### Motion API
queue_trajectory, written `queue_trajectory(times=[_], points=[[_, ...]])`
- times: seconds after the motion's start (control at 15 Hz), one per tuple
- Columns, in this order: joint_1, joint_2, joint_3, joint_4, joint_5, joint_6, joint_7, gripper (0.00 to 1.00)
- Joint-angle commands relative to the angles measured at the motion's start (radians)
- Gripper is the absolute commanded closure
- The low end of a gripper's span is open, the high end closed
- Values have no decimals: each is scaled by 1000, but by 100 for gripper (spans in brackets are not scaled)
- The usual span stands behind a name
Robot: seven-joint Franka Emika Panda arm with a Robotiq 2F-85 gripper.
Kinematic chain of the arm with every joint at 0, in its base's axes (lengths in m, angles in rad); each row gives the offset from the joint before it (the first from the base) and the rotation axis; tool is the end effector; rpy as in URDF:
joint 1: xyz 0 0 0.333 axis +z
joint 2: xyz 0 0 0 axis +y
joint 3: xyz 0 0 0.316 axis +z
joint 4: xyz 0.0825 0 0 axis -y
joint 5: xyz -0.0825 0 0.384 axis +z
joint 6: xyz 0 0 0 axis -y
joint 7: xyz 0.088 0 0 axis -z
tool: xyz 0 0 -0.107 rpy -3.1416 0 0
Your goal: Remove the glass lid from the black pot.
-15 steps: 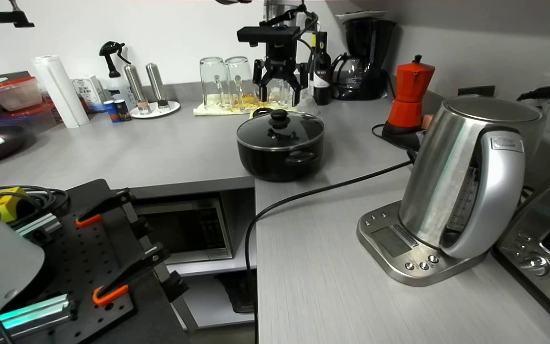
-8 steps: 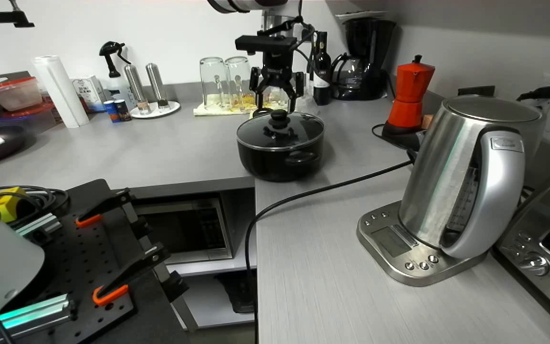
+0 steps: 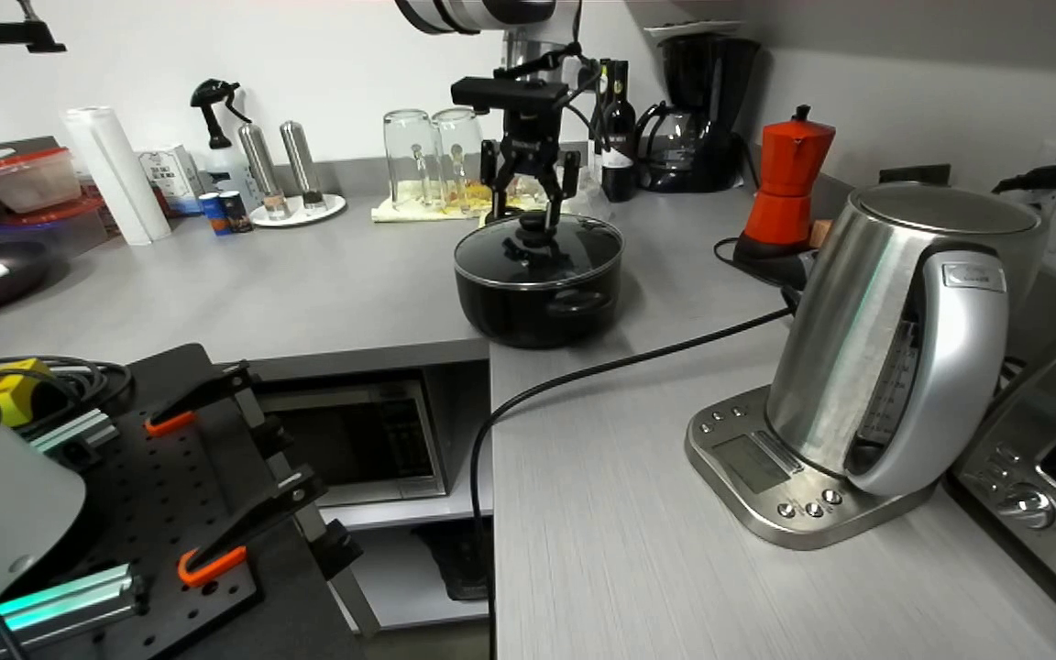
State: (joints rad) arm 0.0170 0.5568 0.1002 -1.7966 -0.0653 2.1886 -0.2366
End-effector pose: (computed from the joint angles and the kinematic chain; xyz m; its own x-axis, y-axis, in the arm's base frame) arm 0.6334 0.0682 0.2269 0.9143 0.3744 -0.1545 0.3722 -0.9271 -0.0439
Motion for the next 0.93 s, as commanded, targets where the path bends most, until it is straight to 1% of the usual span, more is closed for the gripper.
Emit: queue_trajectory(times=[0.0,0.13,0.2,0.27,0.53,0.87], points=[[-10,1,9,1,28,10,-29,50],[-13,-2,8,2,28,11,-30,63],[-14,-4,8,3,29,11,-30,73],[-14,-6,8,1,29,11,-30,75],[-16,-25,7,-8,30,16,-28,75],[-3,-127,-3,-71,3,30,-6,75]])
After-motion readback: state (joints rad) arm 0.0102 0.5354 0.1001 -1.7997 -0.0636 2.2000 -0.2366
